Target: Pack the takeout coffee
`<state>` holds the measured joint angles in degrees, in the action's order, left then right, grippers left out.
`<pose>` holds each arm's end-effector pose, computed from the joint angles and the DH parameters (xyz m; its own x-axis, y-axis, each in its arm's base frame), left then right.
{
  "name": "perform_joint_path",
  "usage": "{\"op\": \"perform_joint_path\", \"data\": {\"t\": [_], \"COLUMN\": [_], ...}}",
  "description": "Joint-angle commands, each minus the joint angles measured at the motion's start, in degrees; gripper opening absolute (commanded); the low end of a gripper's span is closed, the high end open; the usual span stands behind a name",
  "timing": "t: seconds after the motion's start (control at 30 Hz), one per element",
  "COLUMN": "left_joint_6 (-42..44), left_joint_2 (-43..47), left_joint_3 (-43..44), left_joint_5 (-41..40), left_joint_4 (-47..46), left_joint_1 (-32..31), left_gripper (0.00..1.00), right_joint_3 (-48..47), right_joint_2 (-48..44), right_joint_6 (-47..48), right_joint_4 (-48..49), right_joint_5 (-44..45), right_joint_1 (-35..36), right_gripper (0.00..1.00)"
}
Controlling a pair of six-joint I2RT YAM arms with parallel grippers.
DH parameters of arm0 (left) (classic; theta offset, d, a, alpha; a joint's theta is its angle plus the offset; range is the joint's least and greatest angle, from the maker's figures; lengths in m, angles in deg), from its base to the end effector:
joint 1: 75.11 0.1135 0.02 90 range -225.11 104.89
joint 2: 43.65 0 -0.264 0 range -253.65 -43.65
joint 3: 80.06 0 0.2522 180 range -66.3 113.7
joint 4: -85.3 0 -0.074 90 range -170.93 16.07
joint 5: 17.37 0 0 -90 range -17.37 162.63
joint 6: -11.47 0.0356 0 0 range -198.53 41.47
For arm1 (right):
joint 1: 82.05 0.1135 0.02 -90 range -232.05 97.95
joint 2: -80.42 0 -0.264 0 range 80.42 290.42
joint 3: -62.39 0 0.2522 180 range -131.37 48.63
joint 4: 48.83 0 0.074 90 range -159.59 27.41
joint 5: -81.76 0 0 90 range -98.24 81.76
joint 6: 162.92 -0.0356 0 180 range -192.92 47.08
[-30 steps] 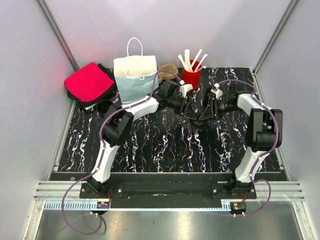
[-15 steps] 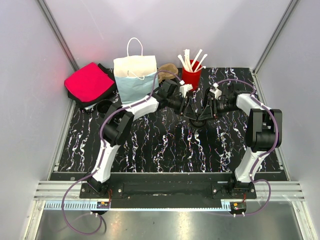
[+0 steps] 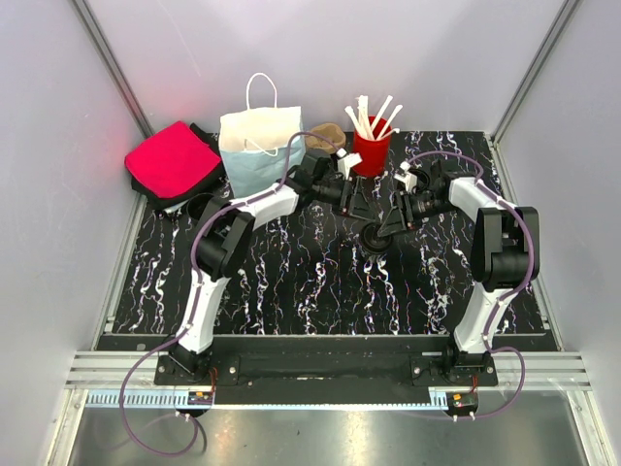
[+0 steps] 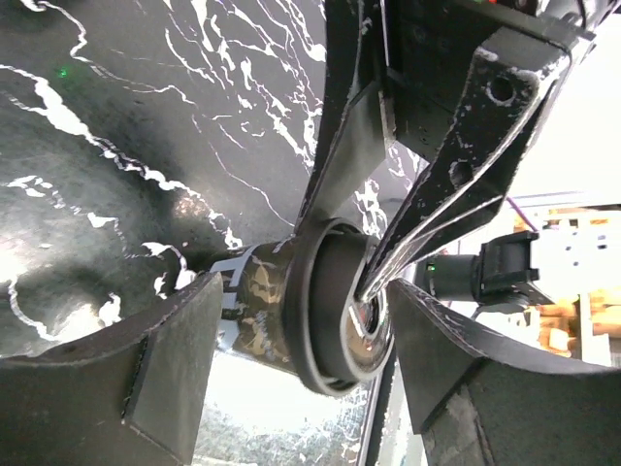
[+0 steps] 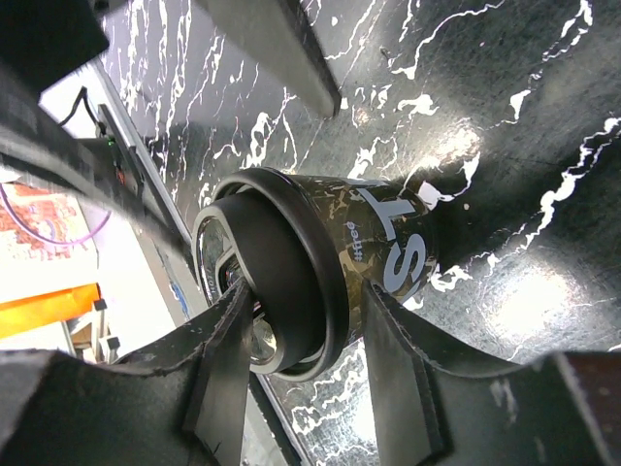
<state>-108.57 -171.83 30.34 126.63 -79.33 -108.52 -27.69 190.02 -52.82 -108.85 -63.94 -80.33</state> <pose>0.4039 -0.3009 0.1921 -0.8402 0.2017 -0.5033 0.5411 0.2526 -0.8021 0.3623 0.0403 0.1854 -0.8657 -0.2197 -0.4497 -0.4945 0.5146 0.7005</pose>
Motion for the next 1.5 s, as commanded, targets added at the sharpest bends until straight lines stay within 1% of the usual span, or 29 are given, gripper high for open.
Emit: {"op": "perform_joint_path", "data": {"t": [0.0,0.03,0.1,0.43,0.57,0.77,0.8,0.93,1.0,1.03,1.13,1.23,1.4,1.47], "left_joint_6": [-2.7,-0.6,0.6,0.1,0.4,1.8,2.0,2.7,3.1,3.4,4.1,5.3,10.3,11.1], "left_joint_2": [4.3,4.4,4.3,1.6,1.4,1.7,2.1,2.8,3.1,3.2,3.0,2.5,2.1,1.7], "left_joint_3": [-2.6,-2.8,-3.0,-4.7,-5.7,-7.5,-7.8,-9.7,-10.5,-11.5,-13.1,-14.1,-14.5,-14.9], "left_joint_5": [4.0,3.0,2.4,3.9,4.4,4.5,4.5,4.5,3.9,3.7,2.7,1.6,-2.8,-4.2], "left_joint_4": [-6.4,-5.1,-4.0,-5.4,-5.3,-4.1,-3.9,-3.6,-3.5,-3.5,-3.6,-2.2,2.6,3.9], "left_joint_1": [1.9,2.0,2.2,1.5,0.7,0.6,0.5,0.6,0.6,0.5,0.2,-0.3,-1.9,-2.4], "left_gripper": [0.70,0.69,0.68,0.62,0.60,0.54,0.52,0.49,0.46,0.39,0.34,0.32,0.31,0.31], "right_joint_3": [0.0,-0.1,-0.3,-1.8,-1.8,-1.7,-1.7,-1.2,-0.8,-0.6,0.1,0.6,1.5,1.9], "right_joint_2": [2.3,2.3,2.3,3.0,2.5,2.0,1.9,1.7,1.4,1.3,0.9,0.4,-0.9,-1.1], "right_joint_6": [5.0,5.3,6.2,10.0,10.1,10.3,10.3,10.0,9.7,9.7,9.5,9.5,9.4,9.3], "right_joint_4": [-1.6,-1.9,-2.3,-5.9,-5.9,-5.9,-5.7,-4.9,-4.4,-4.3,-3.6,-3.0,-2.3,-1.9], "right_joint_5": [6.7,6.7,6.9,6.5,6.7,7.6,7.7,8.4,8.9,9.0,10.0,11.2,13.2,13.8], "right_joint_1": [1.4,1.5,1.7,2.4,2.9,2.9,2.9,2.9,2.9,2.9,3.0,3.4,4.2,4.4], "right_gripper": [0.49,0.49,0.49,0.49,0.49,0.49,0.49,0.49,0.48,0.48,0.48,0.48,0.47,0.47]}}
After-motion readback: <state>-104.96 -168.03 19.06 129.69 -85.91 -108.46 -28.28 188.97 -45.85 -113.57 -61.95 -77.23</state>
